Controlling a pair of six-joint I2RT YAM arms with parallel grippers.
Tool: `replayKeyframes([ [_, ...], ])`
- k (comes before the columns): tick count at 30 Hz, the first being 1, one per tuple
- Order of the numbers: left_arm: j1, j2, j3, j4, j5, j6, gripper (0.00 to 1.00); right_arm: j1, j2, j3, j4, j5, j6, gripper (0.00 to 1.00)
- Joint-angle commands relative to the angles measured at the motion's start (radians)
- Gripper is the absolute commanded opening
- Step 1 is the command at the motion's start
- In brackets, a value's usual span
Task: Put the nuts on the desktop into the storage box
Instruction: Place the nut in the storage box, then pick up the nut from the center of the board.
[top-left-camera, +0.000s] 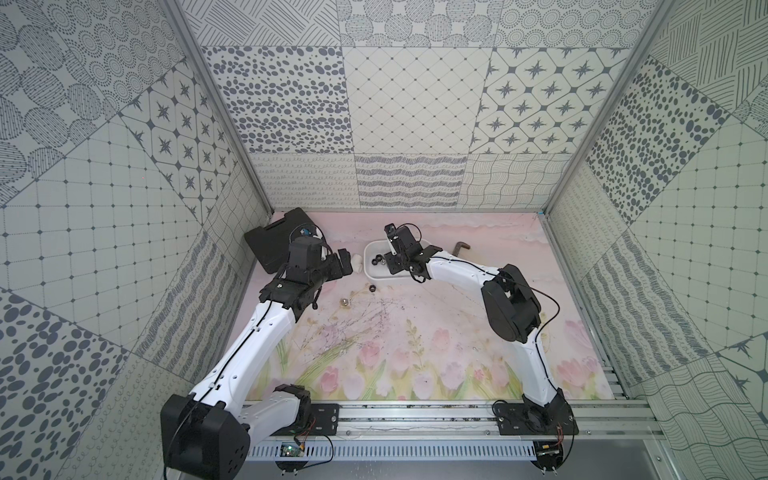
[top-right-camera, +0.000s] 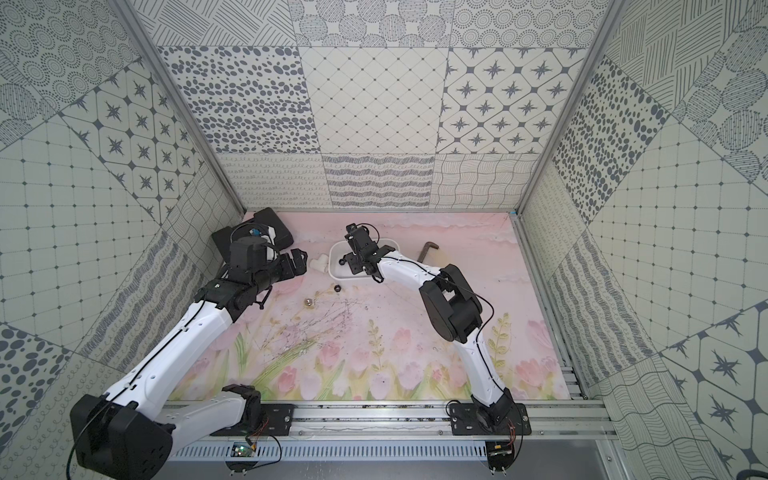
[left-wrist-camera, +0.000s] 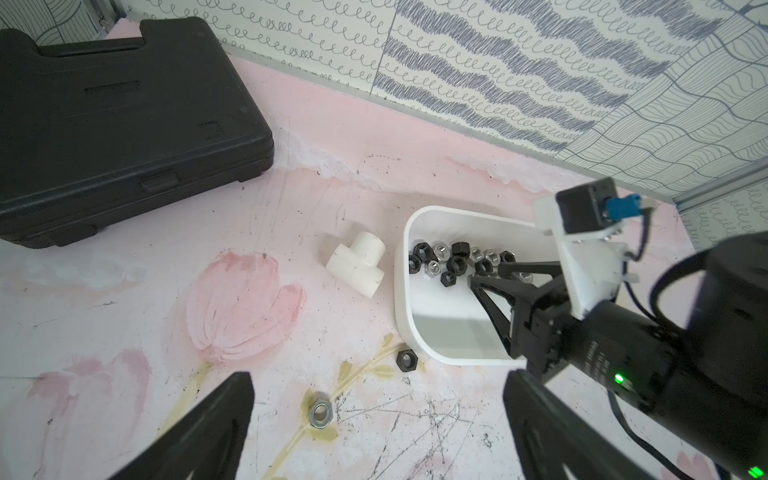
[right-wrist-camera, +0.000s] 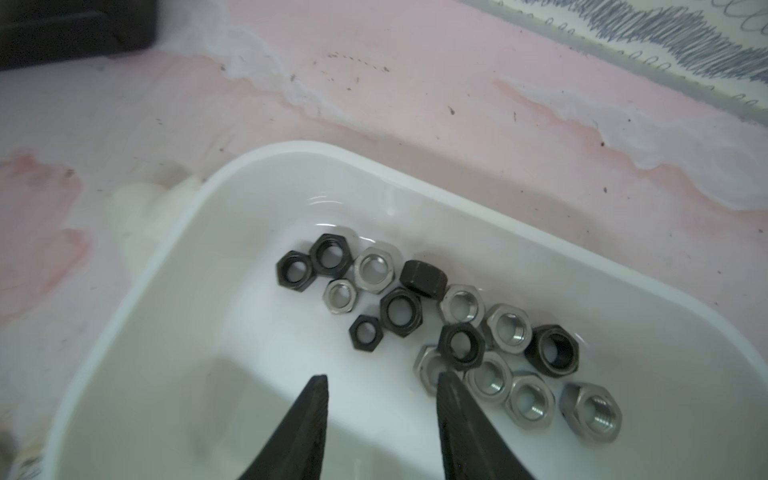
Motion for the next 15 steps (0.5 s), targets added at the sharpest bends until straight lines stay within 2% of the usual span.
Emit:
replayKeyframes([
  [1, 0.0, -0.005, -0.003, -0.017, 0.001, 0.004, 0.99, 0.057, -0.112, -0.096, 0.099, -0.095, -0.02, 0.47],
  [9, -0.001, -0.012, -0.003, -0.022, -0.002, 0.003, 0.99, 0.198, -0.16, -0.242, 0.124, -0.112, 0.043, 0.47],
  [13, -0.001, -0.013, -0.003, -0.023, 0.0, 0.001, 0.99, 0.25, -0.109, -0.224, 0.14, -0.13, 0.061, 0.48],
  [15, -0.001, -0.017, -0.003, -0.025, -0.001, 0.001, 0.99, 0.27, -0.07, -0.186, 0.135, -0.129, 0.058, 0.53],
])
